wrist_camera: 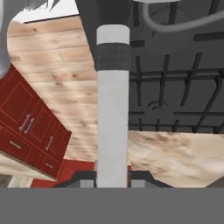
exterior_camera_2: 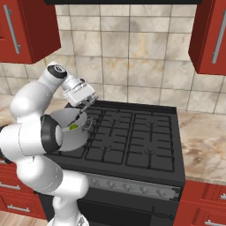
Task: Put the onion and lime in the pot. Retrieve the spatula and lightly stir the vegetables in the pot.
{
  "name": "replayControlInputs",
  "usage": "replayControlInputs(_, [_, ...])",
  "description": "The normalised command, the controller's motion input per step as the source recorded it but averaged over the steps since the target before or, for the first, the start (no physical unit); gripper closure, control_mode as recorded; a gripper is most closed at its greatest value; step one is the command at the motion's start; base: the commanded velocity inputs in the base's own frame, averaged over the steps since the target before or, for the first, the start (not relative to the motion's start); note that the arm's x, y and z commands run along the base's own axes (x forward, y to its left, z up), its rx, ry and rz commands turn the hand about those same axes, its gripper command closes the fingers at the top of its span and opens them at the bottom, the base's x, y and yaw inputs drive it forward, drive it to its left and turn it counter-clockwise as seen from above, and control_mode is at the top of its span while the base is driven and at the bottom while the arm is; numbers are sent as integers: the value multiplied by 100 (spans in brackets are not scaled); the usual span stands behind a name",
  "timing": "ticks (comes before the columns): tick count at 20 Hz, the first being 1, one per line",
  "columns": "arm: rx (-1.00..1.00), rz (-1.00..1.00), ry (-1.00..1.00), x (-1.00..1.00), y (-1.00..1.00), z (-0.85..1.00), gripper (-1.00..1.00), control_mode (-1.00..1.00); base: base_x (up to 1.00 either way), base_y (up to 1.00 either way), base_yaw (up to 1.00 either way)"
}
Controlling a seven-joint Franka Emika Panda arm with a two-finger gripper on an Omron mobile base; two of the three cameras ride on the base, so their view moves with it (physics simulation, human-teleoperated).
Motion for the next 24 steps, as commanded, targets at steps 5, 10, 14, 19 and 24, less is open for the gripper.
replayControlInputs(5, [-4,28,-1,40,0,0,100,-100,0,0,0])
replayControlInputs(10, [-1,18,0,34,-2,-10,100,-100,0,0,0])
replayControlInputs(14, [0,6,-6,7,1,-8,100,-100,0,0,0])
replayControlInputs(19, [-7,0,-4,0,19,0,100,-100,0,0,0])
replayControlInputs(24, [-11,0,-3,0,14,-5,100,-100,0,0,0])
